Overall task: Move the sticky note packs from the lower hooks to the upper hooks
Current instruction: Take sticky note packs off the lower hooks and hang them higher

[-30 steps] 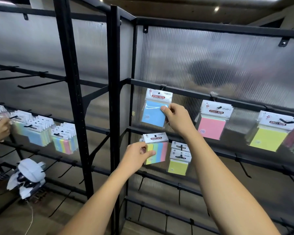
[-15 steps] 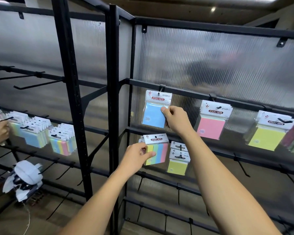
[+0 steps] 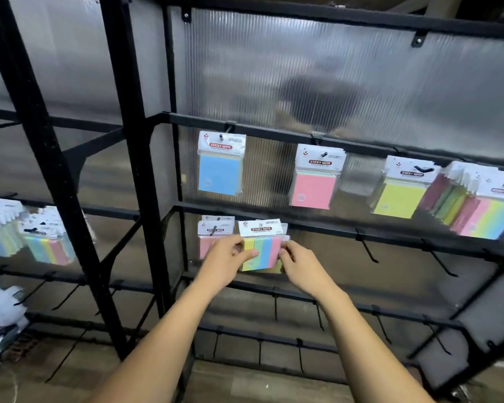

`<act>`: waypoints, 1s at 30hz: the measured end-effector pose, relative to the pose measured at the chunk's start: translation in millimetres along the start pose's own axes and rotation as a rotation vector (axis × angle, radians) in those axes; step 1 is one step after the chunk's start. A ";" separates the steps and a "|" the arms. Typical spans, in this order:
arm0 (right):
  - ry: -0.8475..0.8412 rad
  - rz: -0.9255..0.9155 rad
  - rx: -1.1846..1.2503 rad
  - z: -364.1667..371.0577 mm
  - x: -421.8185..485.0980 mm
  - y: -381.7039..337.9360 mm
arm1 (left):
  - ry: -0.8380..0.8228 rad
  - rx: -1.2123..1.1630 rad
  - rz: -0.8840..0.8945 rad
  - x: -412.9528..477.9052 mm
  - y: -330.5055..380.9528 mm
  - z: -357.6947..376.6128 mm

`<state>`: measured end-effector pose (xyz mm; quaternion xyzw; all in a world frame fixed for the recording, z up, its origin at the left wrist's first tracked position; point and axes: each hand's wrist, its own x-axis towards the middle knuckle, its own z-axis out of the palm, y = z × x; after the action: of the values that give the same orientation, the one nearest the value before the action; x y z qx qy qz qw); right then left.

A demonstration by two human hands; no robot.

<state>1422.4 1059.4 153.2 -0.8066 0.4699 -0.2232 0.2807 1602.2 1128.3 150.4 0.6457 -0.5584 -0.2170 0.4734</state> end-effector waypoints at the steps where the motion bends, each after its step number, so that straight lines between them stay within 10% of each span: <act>1: -0.002 -0.002 0.007 -3.5 -9.2 8.8 | -0.022 -0.001 0.011 0.4 6.0 8.8; 13: 0.233 0.057 0.156 -108.9 -80.6 109.7 | -0.300 -0.035 0.142 17.6 91.0 142.8; 30: 0.518 -0.064 0.217 -300.8 -108.9 196.3 | -0.281 0.308 0.277 31.9 190.4 291.0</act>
<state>1060.6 1003.8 236.0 -0.7023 0.4737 -0.4795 0.2290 1277.6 1004.9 187.6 0.5910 -0.7284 -0.1503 0.3123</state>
